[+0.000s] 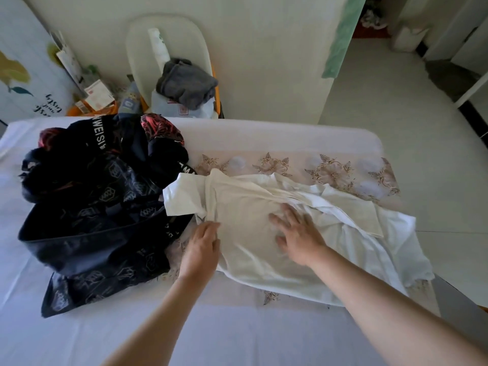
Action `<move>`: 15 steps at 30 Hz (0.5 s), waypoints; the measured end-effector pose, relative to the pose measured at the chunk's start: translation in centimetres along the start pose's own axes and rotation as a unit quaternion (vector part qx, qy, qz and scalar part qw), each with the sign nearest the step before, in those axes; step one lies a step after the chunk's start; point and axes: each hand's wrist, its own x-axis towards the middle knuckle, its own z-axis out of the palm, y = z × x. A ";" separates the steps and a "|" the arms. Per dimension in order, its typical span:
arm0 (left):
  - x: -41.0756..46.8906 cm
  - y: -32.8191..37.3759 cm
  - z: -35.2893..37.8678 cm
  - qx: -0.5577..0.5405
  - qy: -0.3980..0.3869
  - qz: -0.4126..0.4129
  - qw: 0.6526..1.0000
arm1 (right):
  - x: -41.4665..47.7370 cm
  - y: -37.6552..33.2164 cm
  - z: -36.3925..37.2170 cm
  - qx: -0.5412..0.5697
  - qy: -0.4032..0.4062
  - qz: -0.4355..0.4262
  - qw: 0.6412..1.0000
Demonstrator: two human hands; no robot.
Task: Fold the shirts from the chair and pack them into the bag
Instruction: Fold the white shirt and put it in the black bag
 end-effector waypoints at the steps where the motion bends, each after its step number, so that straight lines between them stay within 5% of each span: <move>1: -0.9 -0.2 -0.1 -0.003 0.023 -0.006 1.000 | -0.4 -0.3 0.2 -0.002 -0.002 0.028 1.000; 6: -4.5 0.0 0.2 0.012 0.032 -0.179 0.983 | -3.6 -3.6 1.3 0.018 0.094 -0.049 0.994; 11: -5.0 0.7 -0.7 -0.080 0.101 -0.228 0.965 | -6.5 -6.4 2.5 0.007 0.095 -0.125 0.988; 15: -4.4 0.6 -3.3 -0.244 0.150 -0.325 0.902 | -7.0 -5.8 2.9 0.004 0.165 -0.133 0.977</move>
